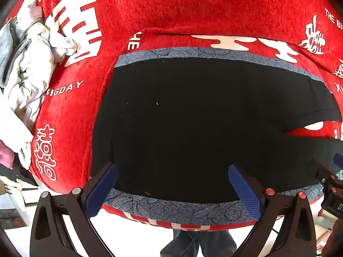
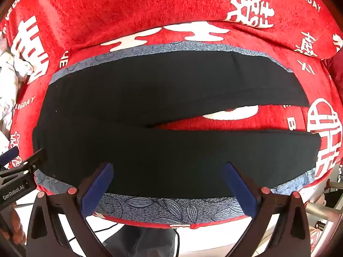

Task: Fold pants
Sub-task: 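Position both grippers open at the grey waistband of the black trousers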

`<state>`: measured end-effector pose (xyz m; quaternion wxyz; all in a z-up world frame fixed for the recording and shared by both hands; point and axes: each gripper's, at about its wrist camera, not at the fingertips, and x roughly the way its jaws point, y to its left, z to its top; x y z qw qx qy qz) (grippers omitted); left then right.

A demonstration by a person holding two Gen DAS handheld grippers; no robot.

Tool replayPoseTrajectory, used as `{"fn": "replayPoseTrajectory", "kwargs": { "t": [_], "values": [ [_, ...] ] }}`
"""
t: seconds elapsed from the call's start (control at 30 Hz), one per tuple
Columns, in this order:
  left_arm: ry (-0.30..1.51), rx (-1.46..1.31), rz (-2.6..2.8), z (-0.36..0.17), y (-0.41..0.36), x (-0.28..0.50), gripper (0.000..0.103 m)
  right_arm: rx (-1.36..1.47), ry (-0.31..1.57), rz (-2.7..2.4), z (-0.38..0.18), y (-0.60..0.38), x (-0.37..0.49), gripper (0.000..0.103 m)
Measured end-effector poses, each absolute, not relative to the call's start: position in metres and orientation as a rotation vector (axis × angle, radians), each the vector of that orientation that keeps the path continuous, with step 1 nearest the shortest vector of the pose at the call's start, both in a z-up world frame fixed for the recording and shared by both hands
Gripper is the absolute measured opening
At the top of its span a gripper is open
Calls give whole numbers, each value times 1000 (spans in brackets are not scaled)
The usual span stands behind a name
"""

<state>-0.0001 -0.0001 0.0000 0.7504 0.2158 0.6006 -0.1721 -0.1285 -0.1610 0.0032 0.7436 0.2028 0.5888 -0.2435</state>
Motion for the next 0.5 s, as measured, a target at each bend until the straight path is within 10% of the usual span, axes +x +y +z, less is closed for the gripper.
{"fn": "replayPoseTrajectory", "kwargs": {
  "t": [0.5],
  "values": [
    [1328, 479, -376, -9, 5, 2, 103, 441, 1308, -540, -4, -161, -125, 103]
  ]
}}
